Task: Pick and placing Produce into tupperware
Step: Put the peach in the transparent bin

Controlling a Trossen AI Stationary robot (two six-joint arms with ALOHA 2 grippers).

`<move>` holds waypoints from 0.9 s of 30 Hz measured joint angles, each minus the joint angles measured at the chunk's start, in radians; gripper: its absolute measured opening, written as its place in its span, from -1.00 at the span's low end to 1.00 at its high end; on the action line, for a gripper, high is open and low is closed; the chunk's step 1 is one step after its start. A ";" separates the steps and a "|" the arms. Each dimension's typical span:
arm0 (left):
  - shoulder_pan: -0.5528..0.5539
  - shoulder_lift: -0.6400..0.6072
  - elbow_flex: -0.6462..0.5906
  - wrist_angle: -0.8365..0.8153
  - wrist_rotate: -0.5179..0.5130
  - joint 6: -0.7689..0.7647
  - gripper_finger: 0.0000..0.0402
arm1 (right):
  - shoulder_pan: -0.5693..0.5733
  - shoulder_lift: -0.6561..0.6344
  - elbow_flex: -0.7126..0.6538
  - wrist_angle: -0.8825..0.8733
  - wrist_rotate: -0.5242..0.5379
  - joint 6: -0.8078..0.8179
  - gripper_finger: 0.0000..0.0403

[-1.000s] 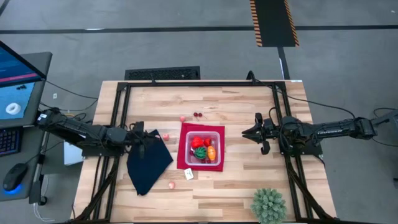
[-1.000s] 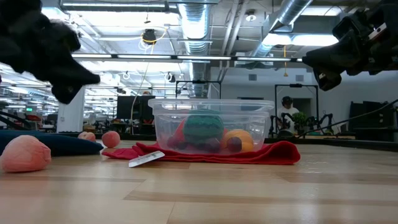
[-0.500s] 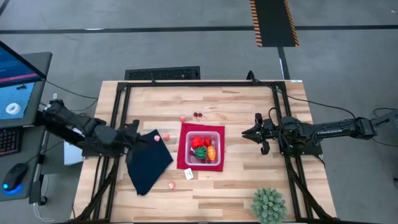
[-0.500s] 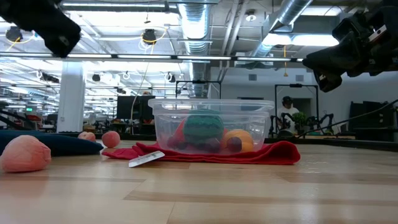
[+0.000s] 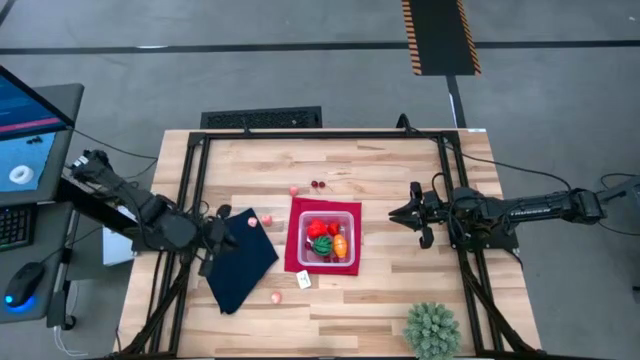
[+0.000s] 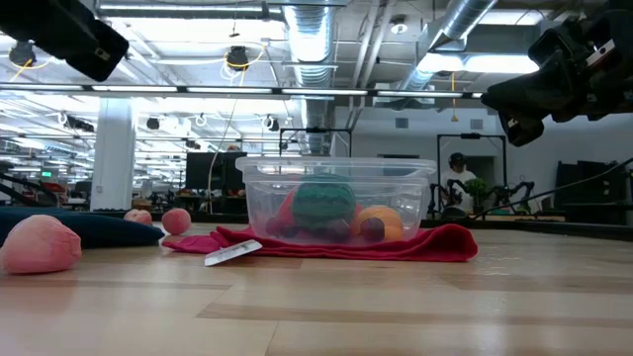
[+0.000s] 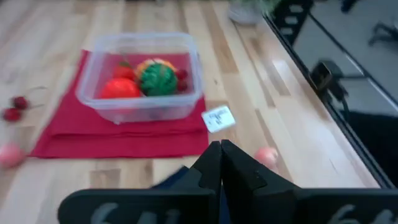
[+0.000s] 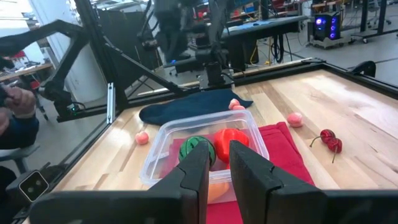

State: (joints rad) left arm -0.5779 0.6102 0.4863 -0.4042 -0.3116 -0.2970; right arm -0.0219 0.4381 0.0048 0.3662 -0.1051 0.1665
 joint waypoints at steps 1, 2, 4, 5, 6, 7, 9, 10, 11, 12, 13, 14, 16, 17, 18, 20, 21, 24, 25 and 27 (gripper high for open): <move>-0.011 0.029 0.000 0.015 0.001 0.001 -1.00 | 0.000 0.000 0.000 0.000 0.000 0.000 -0.56; -0.022 0.065 0.000 0.032 -0.001 0.006 -1.00 | 0.000 0.000 0.000 0.000 0.000 0.000 -0.56; -0.042 0.151 0.000 0.050 -0.030 0.009 -1.00 | 0.000 0.000 0.000 0.000 0.000 0.000 -0.56; -0.048 0.198 -0.001 0.071 -0.061 -0.003 -1.00 | 0.000 0.000 0.000 0.000 0.000 0.000 -0.56; -0.056 0.244 -0.001 0.102 -0.090 -0.023 -1.00 | 0.000 0.000 0.000 0.000 0.000 0.000 -0.56; -0.063 0.290 -0.001 0.135 -0.107 -0.032 -1.00 | 0.000 0.000 0.000 0.000 0.000 0.000 -0.56; -0.079 0.376 0.008 0.201 -0.115 -0.015 -1.00 | 0.000 0.000 0.000 0.000 0.000 0.000 -0.56; -0.088 0.418 0.019 0.225 -0.113 0.004 -0.98 | 0.000 0.000 0.000 0.000 0.000 0.000 -0.56; -0.094 0.457 0.036 0.243 -0.114 0.018 -0.96 | 0.000 0.000 0.000 0.000 0.000 0.000 -0.56; -0.098 0.495 0.058 0.251 -0.114 0.019 -0.93 | 0.000 0.000 0.000 0.000 0.000 0.000 -0.56; -0.098 0.533 0.083 0.251 -0.114 0.013 -0.89 | 0.000 0.000 0.000 0.000 0.000 0.000 -0.56; -0.098 0.569 0.109 0.241 -0.116 -0.006 -0.84 | 0.000 0.000 0.000 0.000 0.000 0.000 -0.56; -0.098 0.640 0.159 0.228 -0.120 -0.035 -0.71 | 0.000 0.000 0.000 0.000 0.000 0.000 -0.56; -0.102 0.677 0.181 0.227 -0.121 -0.037 -0.65 | 0.000 0.000 0.000 0.000 0.000 0.000 -0.56; -0.107 0.710 0.202 0.221 -0.120 -0.038 -0.58 | 0.000 0.000 0.000 0.000 0.000 0.000 -0.56; -0.111 0.776 0.251 0.195 -0.120 -0.062 -0.45 | 0.000 0.000 0.000 -0.004 0.000 0.000 -0.56; -0.111 0.807 0.279 0.166 -0.120 -0.085 -0.40 | 0.000 0.000 0.000 -0.004 0.000 0.000 -0.56; -0.109 0.888 0.342 0.090 -0.100 -0.131 -0.27 | 0.000 0.000 0.000 -0.015 0.000 0.000 -0.56; -0.110 0.915 0.363 0.083 -0.083 -0.132 -0.24 | 0.000 0.000 0.000 -0.018 0.000 0.000 -0.56; -0.124 0.954 0.395 0.060 -0.071 -0.137 -0.19 | 0.000 0.000 0.000 -0.018 0.000 0.000 -0.56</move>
State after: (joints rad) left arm -0.7016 1.5646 0.8818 -0.3441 -0.3829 -0.4338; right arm -0.0223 0.4381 0.0048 0.3483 -0.1051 0.1665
